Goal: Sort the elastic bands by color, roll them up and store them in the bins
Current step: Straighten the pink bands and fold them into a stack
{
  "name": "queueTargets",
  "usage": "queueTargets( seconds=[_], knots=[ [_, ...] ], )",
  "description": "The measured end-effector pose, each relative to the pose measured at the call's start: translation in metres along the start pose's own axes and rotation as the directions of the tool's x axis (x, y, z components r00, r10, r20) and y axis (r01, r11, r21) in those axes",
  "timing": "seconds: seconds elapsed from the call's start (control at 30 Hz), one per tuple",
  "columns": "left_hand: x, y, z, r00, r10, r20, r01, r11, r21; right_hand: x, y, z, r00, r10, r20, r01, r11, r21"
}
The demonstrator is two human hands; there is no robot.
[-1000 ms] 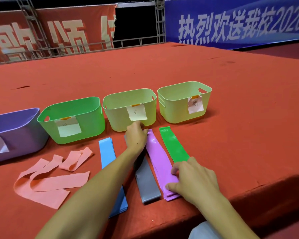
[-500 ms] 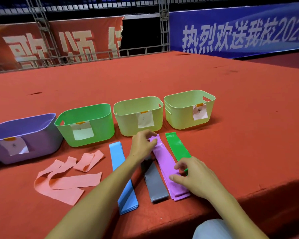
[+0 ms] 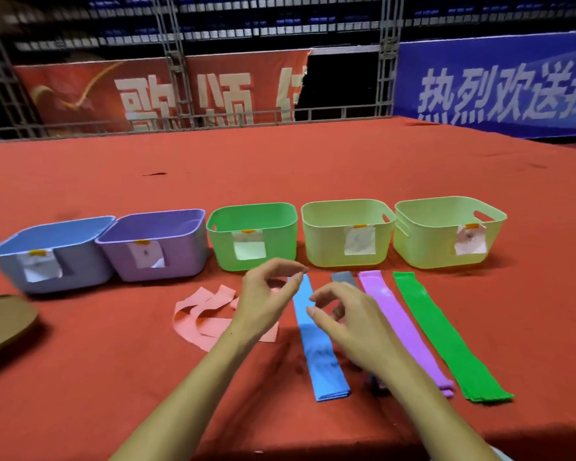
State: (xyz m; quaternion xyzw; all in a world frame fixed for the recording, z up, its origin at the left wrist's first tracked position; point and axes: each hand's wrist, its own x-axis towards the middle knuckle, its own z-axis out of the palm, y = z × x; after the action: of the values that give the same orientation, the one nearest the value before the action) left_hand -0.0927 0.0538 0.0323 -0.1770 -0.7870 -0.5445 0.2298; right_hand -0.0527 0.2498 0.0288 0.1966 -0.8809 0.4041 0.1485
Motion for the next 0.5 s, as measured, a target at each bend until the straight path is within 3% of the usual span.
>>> queueTargets(
  seconds=[0.13,0.2,0.37,0.5],
  knots=[
    [-0.022,-0.03,-0.046,0.986,-0.113,-0.119,0.116,0.993,0.02,0.028,-0.009,0.039,0.994,0.012,0.105,-0.011,1.0,-0.012],
    [-0.035,-0.052,-0.061,0.975,-0.193,-0.113,0.196,0.981,0.011,0.041,-0.004,0.057,0.98,0.03,0.195,-0.017,0.998,-0.064],
    [-0.044,-0.081,-0.077,0.957,-0.261,0.127,0.235,0.954,0.186,0.054,0.017,0.09,0.913,0.044,0.406,0.061,0.969,-0.24],
    [-0.038,-0.085,-0.077,0.911,-0.32,0.26,0.249,0.93,0.27,0.053,0.03,0.095,0.899,0.017,0.438,0.107,0.96,-0.257]
  ],
)
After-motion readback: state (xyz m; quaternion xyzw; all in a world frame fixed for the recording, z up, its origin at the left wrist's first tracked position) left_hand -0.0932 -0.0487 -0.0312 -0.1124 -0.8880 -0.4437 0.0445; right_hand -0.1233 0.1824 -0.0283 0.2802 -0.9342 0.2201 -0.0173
